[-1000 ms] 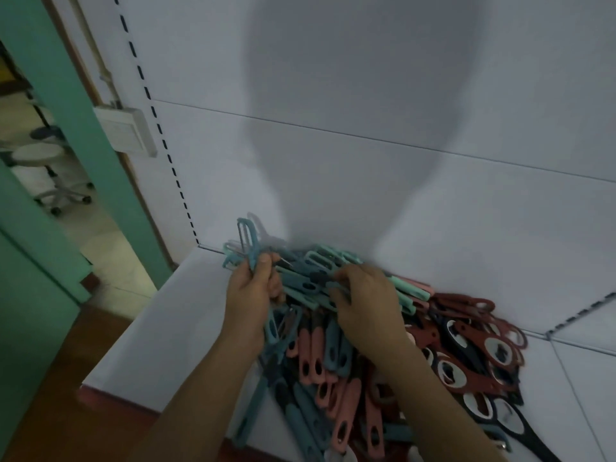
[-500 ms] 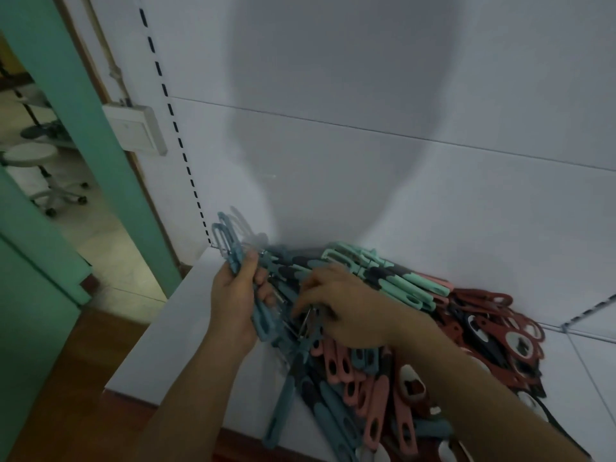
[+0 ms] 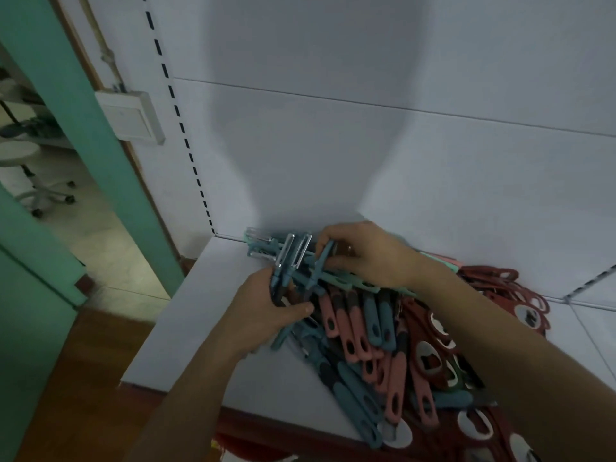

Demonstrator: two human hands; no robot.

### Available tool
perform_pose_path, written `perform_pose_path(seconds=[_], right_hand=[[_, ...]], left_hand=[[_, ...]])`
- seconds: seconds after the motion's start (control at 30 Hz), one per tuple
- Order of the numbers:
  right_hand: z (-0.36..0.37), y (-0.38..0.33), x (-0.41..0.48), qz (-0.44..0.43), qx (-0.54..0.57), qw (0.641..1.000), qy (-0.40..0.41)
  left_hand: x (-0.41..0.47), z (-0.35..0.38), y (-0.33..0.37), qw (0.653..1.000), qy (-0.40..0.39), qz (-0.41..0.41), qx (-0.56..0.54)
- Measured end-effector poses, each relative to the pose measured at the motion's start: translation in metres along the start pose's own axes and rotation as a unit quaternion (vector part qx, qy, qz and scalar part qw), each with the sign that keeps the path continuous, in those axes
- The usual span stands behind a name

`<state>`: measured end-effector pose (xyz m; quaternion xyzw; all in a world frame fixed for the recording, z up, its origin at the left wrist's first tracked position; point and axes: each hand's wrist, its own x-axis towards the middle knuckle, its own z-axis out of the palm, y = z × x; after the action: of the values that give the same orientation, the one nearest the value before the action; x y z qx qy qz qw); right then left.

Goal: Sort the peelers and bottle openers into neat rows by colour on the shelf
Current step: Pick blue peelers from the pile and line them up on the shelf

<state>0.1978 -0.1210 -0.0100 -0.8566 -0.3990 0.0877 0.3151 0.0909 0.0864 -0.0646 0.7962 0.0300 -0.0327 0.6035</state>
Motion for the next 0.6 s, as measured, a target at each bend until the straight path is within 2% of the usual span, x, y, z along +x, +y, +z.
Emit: perform_pose_path(seconds=[0.1, 0.2, 0.3, 0.4, 0.5, 0.6], right_hand=[[0.011, 0.0, 0.008, 0.029, 0.066, 0.996, 0.06], [0.023, 0.005, 0.015, 0.081, 0.006, 0.983, 0.164], [0.038, 0.005, 0.017, 0.083, -0.191, 0.971, 0.119], [0.053, 0.002, 0.016, 0.097, -0.321, 0.938, 0.093], [0.063, 0.001, 0.013, 0.114, -0.382, 0.91, 0.113], [0.071, -0.004, 0.005, 0.118, -0.376, 0.909, 0.134]], left_hand=[[0.01, -0.007, -0.002, 0.999, 0.016, 0.012, 0.032], [0.013, -0.006, -0.002, 0.997, 0.071, 0.001, -0.012], [0.013, -0.006, 0.0, 0.978, 0.096, -0.035, -0.182], [0.013, -0.006, 0.002, 0.957, 0.083, -0.05, -0.273], [0.015, -0.003, 0.003, 0.939, 0.103, -0.047, -0.323], [0.019, -0.002, 0.003, 0.919, 0.106, -0.051, -0.376]])
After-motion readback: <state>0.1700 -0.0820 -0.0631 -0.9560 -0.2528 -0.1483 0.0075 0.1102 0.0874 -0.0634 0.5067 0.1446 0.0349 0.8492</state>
